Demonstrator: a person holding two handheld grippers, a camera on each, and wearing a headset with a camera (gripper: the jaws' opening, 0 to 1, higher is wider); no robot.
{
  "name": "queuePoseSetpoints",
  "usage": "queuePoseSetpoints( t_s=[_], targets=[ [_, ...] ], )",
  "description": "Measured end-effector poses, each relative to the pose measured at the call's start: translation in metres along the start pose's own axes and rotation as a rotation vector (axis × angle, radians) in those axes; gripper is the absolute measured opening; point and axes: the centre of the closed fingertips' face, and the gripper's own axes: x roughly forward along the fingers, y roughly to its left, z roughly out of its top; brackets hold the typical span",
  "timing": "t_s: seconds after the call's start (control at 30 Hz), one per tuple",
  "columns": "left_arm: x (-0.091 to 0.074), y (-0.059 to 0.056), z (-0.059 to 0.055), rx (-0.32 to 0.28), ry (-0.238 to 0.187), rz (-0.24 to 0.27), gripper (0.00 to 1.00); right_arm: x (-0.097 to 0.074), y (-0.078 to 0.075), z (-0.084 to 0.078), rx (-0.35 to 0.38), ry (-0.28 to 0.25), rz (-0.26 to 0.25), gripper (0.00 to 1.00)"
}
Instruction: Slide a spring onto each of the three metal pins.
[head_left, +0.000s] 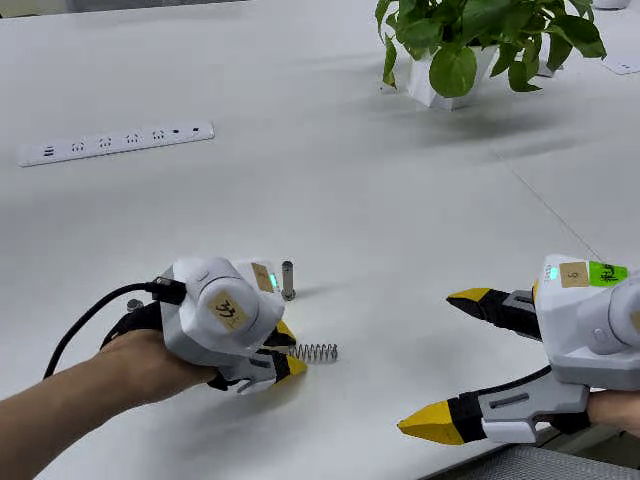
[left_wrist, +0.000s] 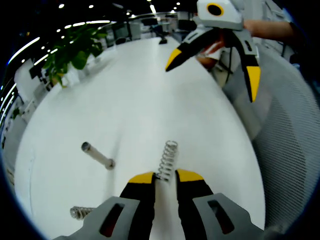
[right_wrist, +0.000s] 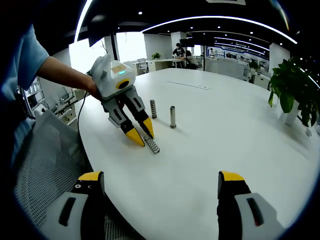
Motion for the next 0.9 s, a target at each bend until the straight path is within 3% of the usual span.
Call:
queuePoseSetpoints(
  t_s=[0.23,0.43,0.63,0.77,0.9],
  targets=[
    [0.0003,0.0034,-0.0002,0.039,0.065,-0.006,0.13,-0.0005,0.0004,-0.0009,0.003,0.003,-0.002,0.95],
    [0.0001,0.0021,-0.0011,0.059,0.079,-0.004,0.12,-0.0006,0.0016,-0.0019,0.007,0.003,0.000,0.95],
    [-0.0014,0.0016,-0.0008,0.090,0.061,0.011,0.11,-0.0012,0.0040,-0.0024,0.009,0.005,0.004,0.95],
    [-0.0021,0.0026,-0.0015,0.072,0.035,0.026,0.11,-0.0023,0.0034,-0.0023,0.011,0.003,0.003,0.95],
    [-0.0031,0.0028,-0.0021,0.017,0.002,0.038,0.10,-0.0024,0.0041,-0.0008,0.007,0.003,0.007,0.94]
  ],
)
